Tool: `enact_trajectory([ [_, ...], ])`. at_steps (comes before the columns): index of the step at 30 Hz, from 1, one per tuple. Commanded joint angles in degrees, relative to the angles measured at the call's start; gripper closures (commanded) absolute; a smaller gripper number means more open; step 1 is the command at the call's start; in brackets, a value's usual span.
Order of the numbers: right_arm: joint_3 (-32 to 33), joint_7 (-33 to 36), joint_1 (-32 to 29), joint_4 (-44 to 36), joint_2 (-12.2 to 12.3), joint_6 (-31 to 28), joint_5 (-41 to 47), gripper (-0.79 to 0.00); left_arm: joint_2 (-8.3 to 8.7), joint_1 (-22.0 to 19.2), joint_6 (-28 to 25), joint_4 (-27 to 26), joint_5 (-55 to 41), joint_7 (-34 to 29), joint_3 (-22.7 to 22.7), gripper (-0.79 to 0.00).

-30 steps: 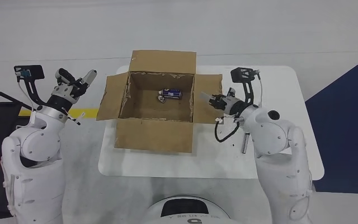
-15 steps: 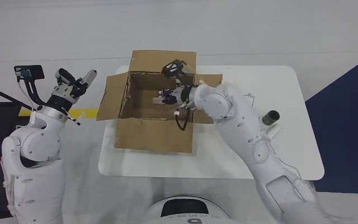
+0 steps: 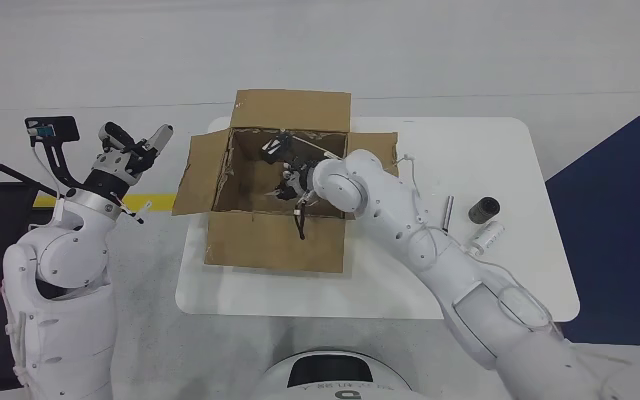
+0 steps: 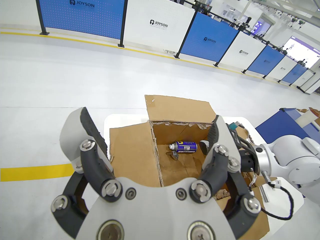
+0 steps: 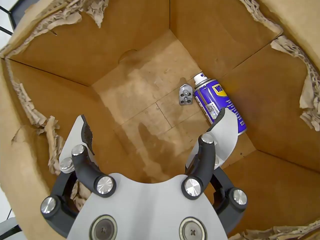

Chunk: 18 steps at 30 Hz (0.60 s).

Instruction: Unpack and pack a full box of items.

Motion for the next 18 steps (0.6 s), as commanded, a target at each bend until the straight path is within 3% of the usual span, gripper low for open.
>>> enact_trajectory([
  [1,-1.7,0.5,1.1,1.5,-0.8,3.2,-1.5,-0.785,0.00,0.0,0.0,0.0,0.0,0.0,0.0,-0.785],
  [9,-1.7,0.5,1.1,1.5,-0.8,3.2,-1.5,-0.785,0.00,0.0,0.0,0.0,0.0,0.0,0.0,-0.785],
  [12,-2.1,0.6,1.4,3.4,-1.2,6.6,-3.2,-0.785,0.00,0.0,0.0,0.0,0.0,0.0,0.0,-0.785],
  [13,-2.7,0.4,1.8,4.1,-1.6,5.1,-2.7,-0.640,0.00,0.0,0.0,0.0,0.0,0.0,0.0,-0.785],
  [14,-3.2,0.3,2.5,5.3,-2.0,4.0,-2.5,-0.591,0.00,0.0,0.0,0.0,0.0,0.0,0.0,-0.785],
  [18,-7.4,-0.4,5.1,10.1,-4.3,1.0,-4.0,-0.643,0.00,0.0,0.0,0.0,0.0,0.0,0.0,-0.785],
])
